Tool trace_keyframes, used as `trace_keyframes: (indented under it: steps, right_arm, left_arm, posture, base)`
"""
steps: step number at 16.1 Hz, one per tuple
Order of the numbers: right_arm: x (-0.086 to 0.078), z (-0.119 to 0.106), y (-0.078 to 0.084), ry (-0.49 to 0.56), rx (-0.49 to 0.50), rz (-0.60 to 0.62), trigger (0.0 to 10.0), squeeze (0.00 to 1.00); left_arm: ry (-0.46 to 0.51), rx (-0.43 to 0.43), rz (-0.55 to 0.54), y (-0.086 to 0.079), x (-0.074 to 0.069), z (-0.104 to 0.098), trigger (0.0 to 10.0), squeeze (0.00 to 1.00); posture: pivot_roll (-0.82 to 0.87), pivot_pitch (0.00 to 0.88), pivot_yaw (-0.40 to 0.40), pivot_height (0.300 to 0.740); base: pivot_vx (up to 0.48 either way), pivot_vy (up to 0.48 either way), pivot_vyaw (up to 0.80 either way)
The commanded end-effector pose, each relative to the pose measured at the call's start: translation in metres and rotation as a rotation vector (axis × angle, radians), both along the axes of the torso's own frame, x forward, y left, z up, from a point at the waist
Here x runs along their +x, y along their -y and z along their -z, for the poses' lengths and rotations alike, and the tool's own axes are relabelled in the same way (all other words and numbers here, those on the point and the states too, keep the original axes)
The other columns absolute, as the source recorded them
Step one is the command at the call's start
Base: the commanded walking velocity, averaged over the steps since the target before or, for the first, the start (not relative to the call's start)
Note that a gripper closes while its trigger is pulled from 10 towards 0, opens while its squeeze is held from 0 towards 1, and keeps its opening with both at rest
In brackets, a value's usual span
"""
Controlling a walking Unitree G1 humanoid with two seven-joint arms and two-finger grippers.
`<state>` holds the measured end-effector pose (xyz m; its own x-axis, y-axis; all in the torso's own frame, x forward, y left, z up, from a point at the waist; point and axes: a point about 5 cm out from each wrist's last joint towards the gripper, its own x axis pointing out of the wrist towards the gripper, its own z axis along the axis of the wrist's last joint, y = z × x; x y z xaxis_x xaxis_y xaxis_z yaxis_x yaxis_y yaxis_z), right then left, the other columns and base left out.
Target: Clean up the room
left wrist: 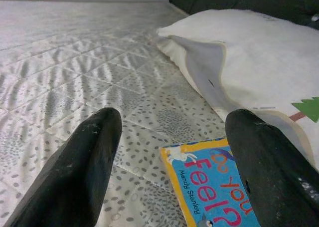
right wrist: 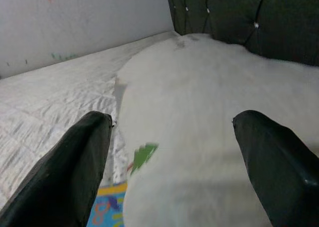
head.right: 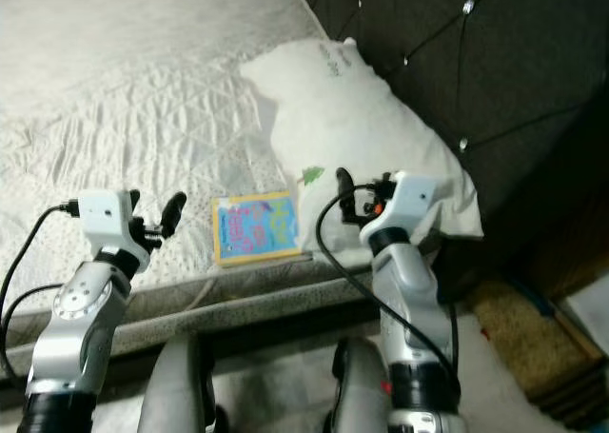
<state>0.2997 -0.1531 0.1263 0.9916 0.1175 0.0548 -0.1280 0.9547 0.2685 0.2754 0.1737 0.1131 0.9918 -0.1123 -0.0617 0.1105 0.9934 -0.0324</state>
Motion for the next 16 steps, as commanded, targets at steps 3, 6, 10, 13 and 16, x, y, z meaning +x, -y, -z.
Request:
trace_keyframes:
  steps: [3,6,10,13,16]
  right_arm:
    - [-0.001,-0.003,0.001,0.017,-0.009,0.004,10.0,0.0]
    - [0.0,-0.006,0.001,0.027,-0.016,-0.006,10.0,0.0]
    - [0.002,-0.006,0.005,0.029,-0.037,-0.004,10.0,0.0]
    - [-0.001,-0.004,0.007,0.025,-0.062,-0.004,10.0,0.0]
    - [-0.002,-0.003,0.012,0.022,-0.084,0.011,10.0,0.0]
  left_arm:
    - [0.004,0.031,0.006,0.003,0.005,0.001,10.0,0.0]
    - [0.0,0.009,0.017,0.008,0.006,0.001,10.0,0.0]
    - [-0.032,-0.018,0.031,0.014,0.003,0.008,10.0,0.0]
    - [-0.023,0.004,0.045,0.016,0.006,0.007,10.0,0.0]
    - [-0.015,0.007,0.04,0.013,0.01,0.005,10.0,0.0]
  posture:
    - [-0.01,0.0,-0.005,0.696]
    - [-0.02,0.0,-0.005,0.72]
    - [-0.01,0.0,0.0,0.74]
    - [-0.02,0.0,0.012,0.74]
    - [-0.03,0.0,0.012,0.74]
  base:
    - [0.0,0.0,0.0]
    - [0.0,0.0,0.0]
    - [0.0,0.0,0.0]
    - [0.0,0.0,0.0]
    - [0.0,0.0,0.0]
